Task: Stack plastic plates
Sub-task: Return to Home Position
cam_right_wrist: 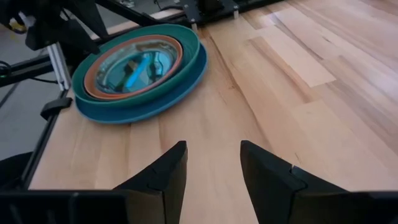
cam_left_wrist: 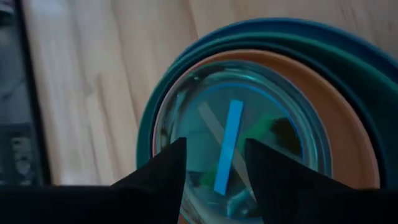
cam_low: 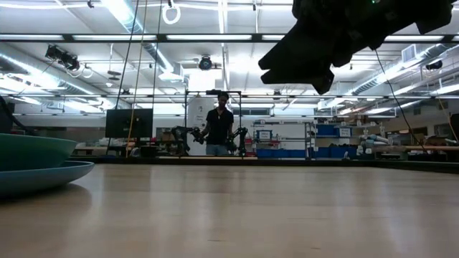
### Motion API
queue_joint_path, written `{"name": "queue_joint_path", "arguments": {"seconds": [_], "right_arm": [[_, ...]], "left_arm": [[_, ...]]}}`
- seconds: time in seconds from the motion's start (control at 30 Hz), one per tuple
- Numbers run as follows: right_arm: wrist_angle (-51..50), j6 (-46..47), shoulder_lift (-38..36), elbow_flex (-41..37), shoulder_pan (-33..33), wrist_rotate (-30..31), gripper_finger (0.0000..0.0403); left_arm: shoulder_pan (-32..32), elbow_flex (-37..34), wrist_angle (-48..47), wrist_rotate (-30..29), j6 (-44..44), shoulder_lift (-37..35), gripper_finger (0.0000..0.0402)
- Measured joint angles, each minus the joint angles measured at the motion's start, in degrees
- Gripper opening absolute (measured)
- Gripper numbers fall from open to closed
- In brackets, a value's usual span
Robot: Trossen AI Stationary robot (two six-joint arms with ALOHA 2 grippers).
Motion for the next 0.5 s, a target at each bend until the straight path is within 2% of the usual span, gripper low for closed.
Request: {"name": "queue_joint_path", "arguments": {"seconds": [0.17, 0.33, 0.5], "right_arm": [[3.95, -0.54, 3.33, 0.00, 0.06, 0.14, 0.0160], [6.19, -0.54, 3.78, 0.00, 0.36, 0.13, 0.0160], [8.21, -0.84, 3.29, 0.02, 1.32, 0.17, 0.0160]], "left_arm": [[3.23, -1.48, 3.36, 1.43, 7.79, -2.49, 0.0154], [6.46, -10.21, 15.04, 4.69, 15.10, -9.03, 0.0144], [11.45, -16.61, 20.45, 4.89, 16.77, -18.56, 0.0142]]}}
